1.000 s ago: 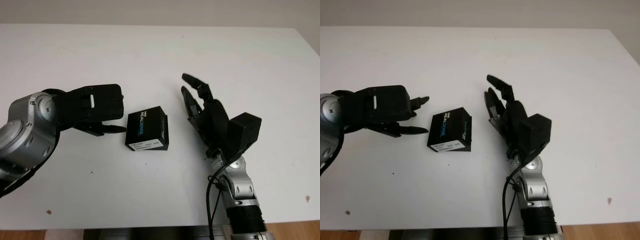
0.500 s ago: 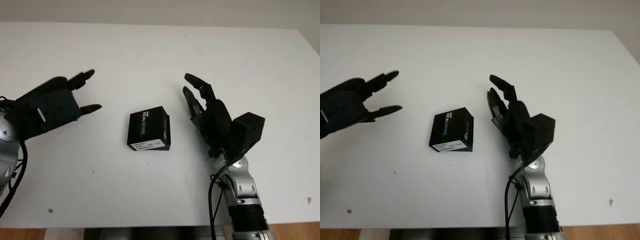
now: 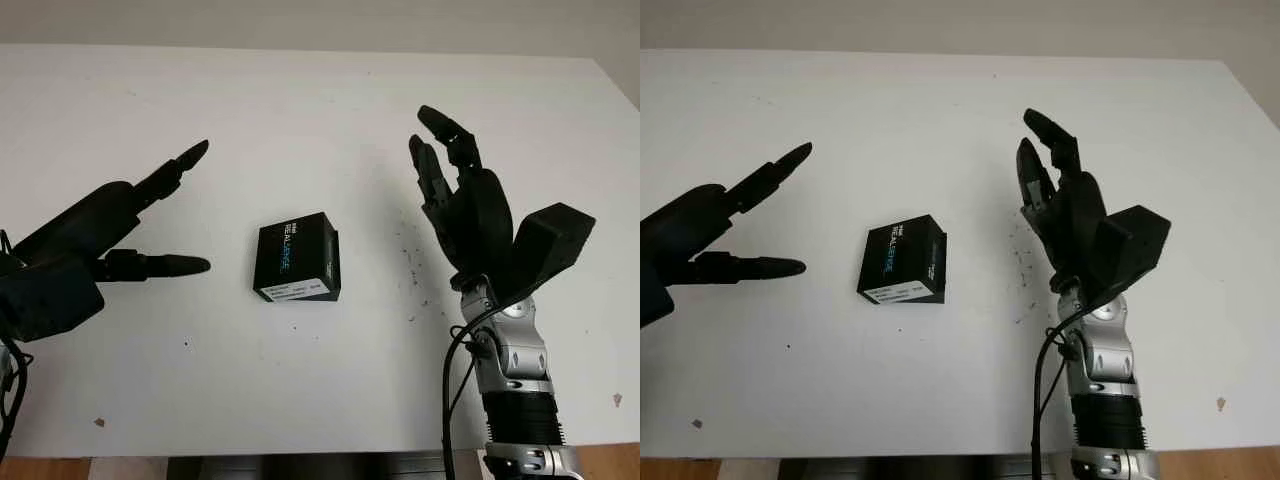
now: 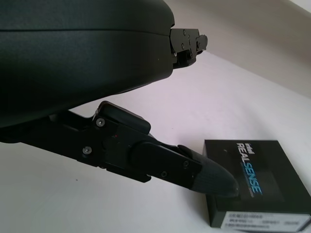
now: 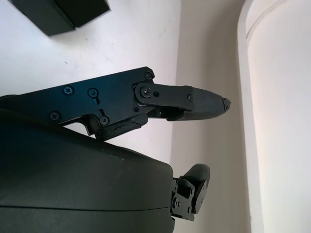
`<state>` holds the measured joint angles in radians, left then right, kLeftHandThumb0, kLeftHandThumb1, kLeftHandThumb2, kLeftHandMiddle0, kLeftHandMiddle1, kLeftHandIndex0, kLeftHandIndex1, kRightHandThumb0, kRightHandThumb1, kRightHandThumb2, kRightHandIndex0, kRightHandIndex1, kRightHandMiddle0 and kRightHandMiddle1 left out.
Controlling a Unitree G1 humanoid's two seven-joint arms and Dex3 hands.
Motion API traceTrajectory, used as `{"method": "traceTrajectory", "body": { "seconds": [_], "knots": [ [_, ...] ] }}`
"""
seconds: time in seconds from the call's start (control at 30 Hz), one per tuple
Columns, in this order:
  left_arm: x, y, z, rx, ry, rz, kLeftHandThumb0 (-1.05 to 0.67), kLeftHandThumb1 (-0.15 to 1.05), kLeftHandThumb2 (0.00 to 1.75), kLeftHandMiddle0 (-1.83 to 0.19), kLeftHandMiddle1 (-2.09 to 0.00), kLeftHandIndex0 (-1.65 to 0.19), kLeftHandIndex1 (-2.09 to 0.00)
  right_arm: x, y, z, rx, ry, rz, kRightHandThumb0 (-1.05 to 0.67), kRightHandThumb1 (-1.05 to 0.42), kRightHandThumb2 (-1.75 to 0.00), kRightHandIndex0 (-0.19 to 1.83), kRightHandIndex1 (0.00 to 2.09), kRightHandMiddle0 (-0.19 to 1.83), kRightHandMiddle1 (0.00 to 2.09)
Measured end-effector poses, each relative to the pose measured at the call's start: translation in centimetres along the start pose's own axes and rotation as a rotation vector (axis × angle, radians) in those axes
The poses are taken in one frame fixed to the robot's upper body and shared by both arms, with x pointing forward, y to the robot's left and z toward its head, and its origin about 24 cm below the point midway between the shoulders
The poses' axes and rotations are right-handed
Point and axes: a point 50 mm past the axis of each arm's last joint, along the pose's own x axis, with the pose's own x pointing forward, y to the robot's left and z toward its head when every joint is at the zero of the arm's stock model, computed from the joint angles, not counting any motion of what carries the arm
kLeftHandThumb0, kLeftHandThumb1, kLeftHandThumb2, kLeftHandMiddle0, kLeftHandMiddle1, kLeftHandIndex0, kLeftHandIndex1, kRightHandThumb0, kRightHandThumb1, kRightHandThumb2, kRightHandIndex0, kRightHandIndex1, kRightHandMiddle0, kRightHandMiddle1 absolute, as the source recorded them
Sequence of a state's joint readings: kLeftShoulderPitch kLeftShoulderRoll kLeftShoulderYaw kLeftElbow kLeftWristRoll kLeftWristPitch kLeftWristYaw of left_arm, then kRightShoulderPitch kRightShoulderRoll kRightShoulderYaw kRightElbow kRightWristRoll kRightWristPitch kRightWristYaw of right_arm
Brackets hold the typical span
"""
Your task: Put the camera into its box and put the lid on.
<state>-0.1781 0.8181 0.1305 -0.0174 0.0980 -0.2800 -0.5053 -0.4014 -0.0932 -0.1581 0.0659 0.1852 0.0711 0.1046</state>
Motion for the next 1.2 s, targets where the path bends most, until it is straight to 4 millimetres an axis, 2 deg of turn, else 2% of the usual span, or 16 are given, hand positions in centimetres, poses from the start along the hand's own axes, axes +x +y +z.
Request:
{"method": "traceTrajectory", "body": {
  "seconds": [0.07,0.17,0.43,0.63,1.2],
  "knots": [
    [0.0,-0.2,0.2,0.015,-0.017,-0.012,-0.93,0.98,0.04,0.15,-0.04,0.19,-0.04,0.3,-0.3,0.6,-0.015,-0.008,0.004,-0.62,-1.05,-0.6,-0.11,0.0,-0.19,0.22],
    [0.1,-0.7,0.3,0.012,-0.025,-0.037,-0.95,0.98,0.05,0.18,-0.02,0.19,-0.01,0.4,-0.8,1.3,-0.054,-0.02,0.028,-0.66,-1.05,-0.62,-0.18,0.0,-0.19,0.03],
    [0.7,-2.2,1.3,0.012,-0.029,-0.131,-0.96,0.98,0.06,0.19,0.0,0.19,0.0,0.1,-1.3,1.6,-0.091,-0.008,0.015,-0.64,-1.05,-0.64,-0.19,0.01,-0.16,0.03],
    [1.8,-3.6,1.8,0.004,-0.065,-0.091,-0.92,0.97,0.05,0.17,-0.03,0.19,0.0,-0.2,-1.4,1.5,-0.096,-0.003,-0.003,-0.64,-1.05,-0.63,-0.18,0.03,-0.15,0.04],
    [4.4,-5.2,2.6,-0.017,-0.079,-0.071,-0.92,0.97,0.05,0.15,-0.06,0.17,-0.03,-0.2,-1.0,1.4,-0.091,-0.003,-0.02,-0.62,-1.05,-0.64,-0.16,0.05,-0.14,0.06]
  ]
}}
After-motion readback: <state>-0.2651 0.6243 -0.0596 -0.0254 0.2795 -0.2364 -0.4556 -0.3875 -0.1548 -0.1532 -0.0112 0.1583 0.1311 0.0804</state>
